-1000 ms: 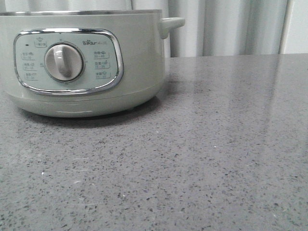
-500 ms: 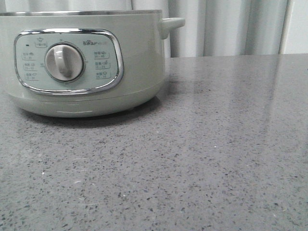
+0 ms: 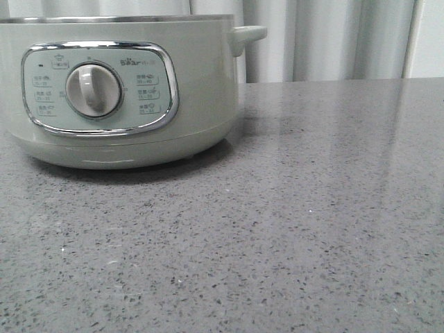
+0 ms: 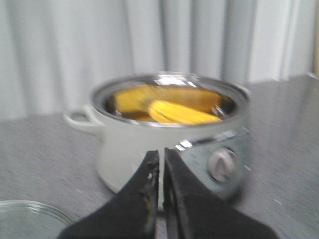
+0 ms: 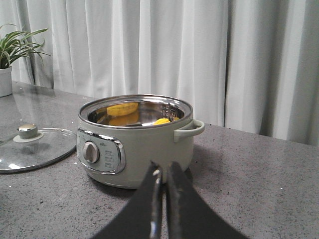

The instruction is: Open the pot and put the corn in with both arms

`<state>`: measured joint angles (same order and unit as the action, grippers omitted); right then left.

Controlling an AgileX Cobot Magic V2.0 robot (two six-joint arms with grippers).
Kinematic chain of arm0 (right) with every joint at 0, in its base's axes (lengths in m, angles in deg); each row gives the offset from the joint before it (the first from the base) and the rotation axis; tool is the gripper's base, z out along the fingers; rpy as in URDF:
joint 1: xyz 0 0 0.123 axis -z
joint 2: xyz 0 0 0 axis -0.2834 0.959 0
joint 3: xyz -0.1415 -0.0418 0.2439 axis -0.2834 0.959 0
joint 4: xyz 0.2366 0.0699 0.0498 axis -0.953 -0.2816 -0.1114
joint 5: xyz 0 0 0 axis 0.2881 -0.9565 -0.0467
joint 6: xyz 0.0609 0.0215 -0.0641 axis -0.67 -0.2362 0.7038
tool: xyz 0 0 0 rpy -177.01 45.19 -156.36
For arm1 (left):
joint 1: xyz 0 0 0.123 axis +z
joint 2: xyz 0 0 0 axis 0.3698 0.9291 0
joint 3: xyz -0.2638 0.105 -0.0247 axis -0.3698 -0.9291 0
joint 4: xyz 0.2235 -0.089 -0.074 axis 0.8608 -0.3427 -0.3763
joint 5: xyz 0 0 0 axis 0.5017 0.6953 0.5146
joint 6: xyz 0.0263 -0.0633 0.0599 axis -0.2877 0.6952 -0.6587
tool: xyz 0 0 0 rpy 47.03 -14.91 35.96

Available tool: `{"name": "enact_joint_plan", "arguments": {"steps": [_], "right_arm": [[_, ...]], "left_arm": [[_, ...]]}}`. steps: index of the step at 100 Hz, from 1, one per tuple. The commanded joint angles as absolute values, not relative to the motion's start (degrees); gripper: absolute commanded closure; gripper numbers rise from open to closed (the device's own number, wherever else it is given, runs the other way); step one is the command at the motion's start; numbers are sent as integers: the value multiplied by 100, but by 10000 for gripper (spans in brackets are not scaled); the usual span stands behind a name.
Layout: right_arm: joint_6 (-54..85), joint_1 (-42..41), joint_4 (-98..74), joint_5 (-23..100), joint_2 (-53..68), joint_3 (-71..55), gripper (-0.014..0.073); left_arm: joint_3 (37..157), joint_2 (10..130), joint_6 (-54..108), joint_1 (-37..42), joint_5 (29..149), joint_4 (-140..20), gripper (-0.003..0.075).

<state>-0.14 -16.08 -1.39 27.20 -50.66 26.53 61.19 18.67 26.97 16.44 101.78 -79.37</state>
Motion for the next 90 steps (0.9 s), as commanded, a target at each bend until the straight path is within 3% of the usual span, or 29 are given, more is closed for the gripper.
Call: {"name": "enact_joint_plan", "arguments": {"steps": [1,20,33,47,78,90], "right_arm": [[33,-1564,-92,3150,-4989,2526,666],[33,-1564,-92,3150,-4989,2526,666],[33,-1564,-92,3150,-4989,2526,666],[33,-1564,-92,3150,-4989,2526,666],[33,-1564,-92,3150,-4989,2526,666],[33,-1564,-92,3150,-4989,2526,666]], "left_arm": [[6063,1933,2760,1596,9233,-7508,738],[4951,1933,5219,1596,7738,-4502,738],[4218,1933,6374,1596,7393,-3937,738],[3868,1845,6730,1596,7623,-3914,738],[3834,1079,6756,1596,9290,-3914,738],[3834,1089,6756,1596,9326,-3935,738]]}}
